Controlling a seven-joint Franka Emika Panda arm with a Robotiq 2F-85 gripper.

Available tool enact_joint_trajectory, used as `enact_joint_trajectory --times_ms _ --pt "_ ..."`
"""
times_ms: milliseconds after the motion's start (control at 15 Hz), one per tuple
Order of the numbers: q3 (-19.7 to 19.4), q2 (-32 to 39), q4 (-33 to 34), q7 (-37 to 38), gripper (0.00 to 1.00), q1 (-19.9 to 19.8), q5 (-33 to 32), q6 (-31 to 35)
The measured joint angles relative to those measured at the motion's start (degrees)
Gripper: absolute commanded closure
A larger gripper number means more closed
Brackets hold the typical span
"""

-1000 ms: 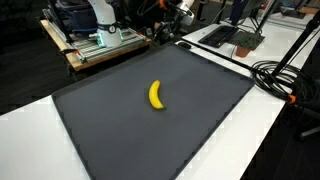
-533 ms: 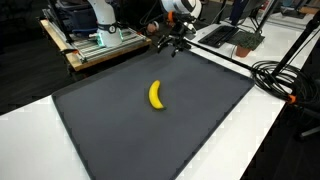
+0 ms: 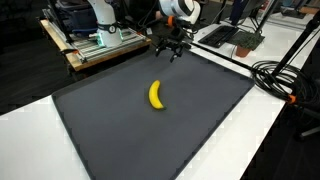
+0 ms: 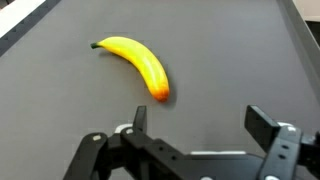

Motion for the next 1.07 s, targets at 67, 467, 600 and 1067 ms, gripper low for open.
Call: enact_joint_trajectory --times_ms 67,467,600,1067 --pt "-0.1 0.0 0.0 0.2 0.0 0.1 -0.4 0.1" --pt "-3.1 1.9 -0.5 3.5 0.0 -0.6 -4.7 4.7" --pt "-4.8 3.3 -0.5 4.0 0.0 -0.8 -6.8 4.5" --pt "-7.2 8.8 -0.2 8.7 0.0 -0.8 -16.4 3.4"
